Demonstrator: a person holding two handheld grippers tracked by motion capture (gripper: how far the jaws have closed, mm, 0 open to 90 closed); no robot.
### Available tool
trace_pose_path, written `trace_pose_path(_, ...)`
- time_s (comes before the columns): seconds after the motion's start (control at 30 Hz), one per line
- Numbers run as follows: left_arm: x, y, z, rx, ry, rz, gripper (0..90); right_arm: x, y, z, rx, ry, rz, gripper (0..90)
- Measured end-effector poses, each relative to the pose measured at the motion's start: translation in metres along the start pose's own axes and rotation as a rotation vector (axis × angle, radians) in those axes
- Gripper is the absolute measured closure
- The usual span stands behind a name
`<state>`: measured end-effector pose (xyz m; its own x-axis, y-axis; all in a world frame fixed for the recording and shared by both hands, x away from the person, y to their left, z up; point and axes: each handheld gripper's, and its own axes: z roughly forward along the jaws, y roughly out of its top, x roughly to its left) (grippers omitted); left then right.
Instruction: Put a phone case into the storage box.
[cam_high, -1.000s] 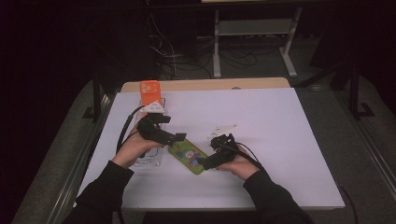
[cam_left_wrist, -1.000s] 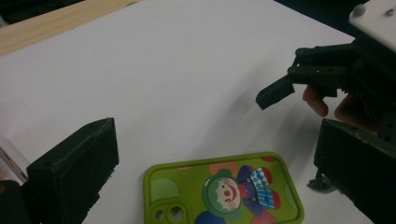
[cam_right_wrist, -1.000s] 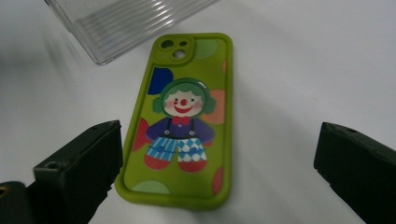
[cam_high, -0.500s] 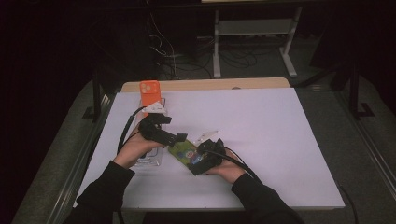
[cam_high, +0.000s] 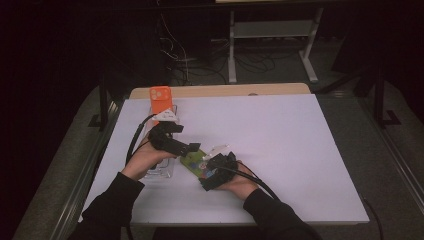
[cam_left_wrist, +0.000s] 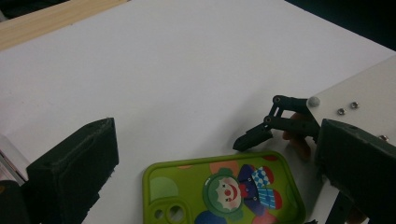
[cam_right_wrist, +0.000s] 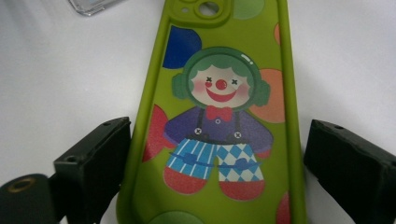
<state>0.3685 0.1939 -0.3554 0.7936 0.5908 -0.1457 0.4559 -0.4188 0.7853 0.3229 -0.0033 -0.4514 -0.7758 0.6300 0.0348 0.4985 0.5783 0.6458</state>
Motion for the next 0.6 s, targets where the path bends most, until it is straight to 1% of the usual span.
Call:
trace_pose_path(0.13,0.0003,0.0000,-0.0002,-0.001,0.003,-0.005,0.0,0.0016,-0.0009,-0.0012,-0.008,0.001,-0.002,11.3)
trace_pose_path(0.43,0.0005,0.0000,-0.0004,-0.001,0.003,-0.010,0.0,0.0019,-0.0027,-0.0021,-0.018,-0.003,0.007,14.5)
trace_pose_path(0.53,0.0005,0.0000,-0.0006,0.001,0.002,-0.010,0.0,0.0007,-0.0023,-0.0026,-0.014,0.004,0.010,15.2)
trace_pose_path(0.57,0.0009,-0.0001,-0.0007,0.002,0.003,-0.006,0.0,0.0003,-0.0020,-0.0030,-0.014,0.010,0.017,15.2)
trace_pose_path(0.6,0.0014,-0.0001,-0.0007,0.002,0.003,-0.002,0.0,-0.0009,-0.0022,-0.0031,-0.015,0.015,0.009,15.3)
